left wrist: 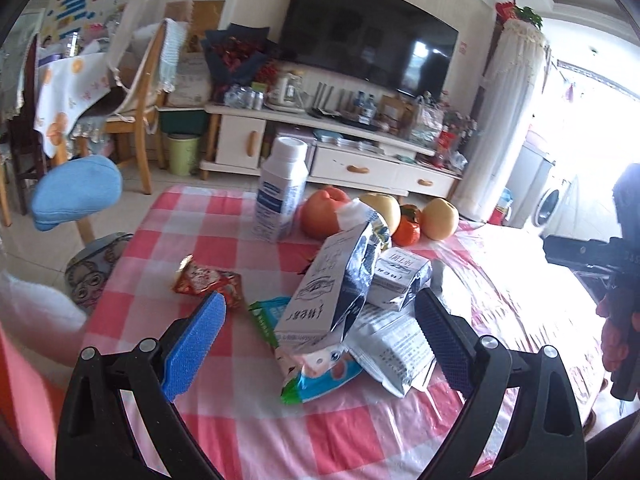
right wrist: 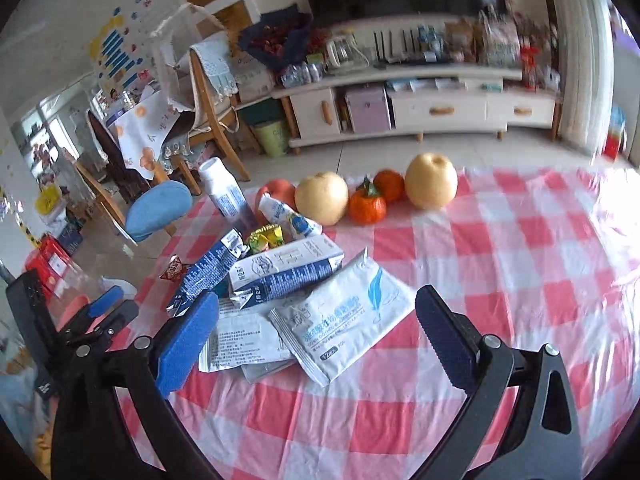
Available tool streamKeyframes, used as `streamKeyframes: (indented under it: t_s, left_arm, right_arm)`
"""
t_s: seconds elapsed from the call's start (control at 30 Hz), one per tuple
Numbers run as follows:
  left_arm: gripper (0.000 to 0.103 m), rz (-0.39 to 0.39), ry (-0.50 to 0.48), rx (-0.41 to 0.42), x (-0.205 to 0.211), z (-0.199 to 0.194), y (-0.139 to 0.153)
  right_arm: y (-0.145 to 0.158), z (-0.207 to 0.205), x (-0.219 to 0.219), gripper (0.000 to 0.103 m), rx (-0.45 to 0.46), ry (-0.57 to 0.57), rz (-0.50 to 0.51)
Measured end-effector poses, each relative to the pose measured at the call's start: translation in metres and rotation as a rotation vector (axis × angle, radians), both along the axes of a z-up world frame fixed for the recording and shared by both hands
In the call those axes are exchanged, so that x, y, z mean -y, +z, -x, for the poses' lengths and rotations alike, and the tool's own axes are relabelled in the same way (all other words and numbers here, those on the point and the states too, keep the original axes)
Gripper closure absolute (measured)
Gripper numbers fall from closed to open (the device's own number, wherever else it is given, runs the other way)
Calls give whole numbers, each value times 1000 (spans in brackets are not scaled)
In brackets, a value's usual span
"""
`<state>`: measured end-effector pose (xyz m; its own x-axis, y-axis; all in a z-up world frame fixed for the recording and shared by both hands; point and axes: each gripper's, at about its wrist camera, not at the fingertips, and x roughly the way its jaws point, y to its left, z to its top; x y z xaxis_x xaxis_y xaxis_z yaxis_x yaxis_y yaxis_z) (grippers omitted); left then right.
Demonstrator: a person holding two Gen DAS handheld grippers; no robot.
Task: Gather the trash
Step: 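Return both tools to the table clutter, then grasp the white milk carton with the left gripper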
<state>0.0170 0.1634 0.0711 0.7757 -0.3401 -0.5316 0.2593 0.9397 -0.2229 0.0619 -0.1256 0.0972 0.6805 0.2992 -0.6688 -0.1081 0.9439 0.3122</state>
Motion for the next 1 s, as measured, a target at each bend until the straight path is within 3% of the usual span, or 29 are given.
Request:
streamKeyframes:
  t_s: [0.17, 0.3, 0.53, 0.77, 1.0]
  left_arm:
    - [8, 49, -60, -79, 2, -40, -10]
    - [8, 131, -73, -171, -5, -71, -24]
    - [8, 399, -59, -283, -26, -101, -46]
    - [8, 372, -130, -333, -10, -109, -53]
    - [8, 354, -142, -393, -2, -114, -67]
  right_arm:
    - [-23, -16, 21, 4, -115, -43, -164]
    - [-43, -28, 25, 4, -206, -58, -251]
    - [-71, -44, 18, 4, -310, -82, -284]
    - [-93, -57, 22, 5, -373, -111, -375]
    - [-98, -67, 17, 6, -379, -101, -396]
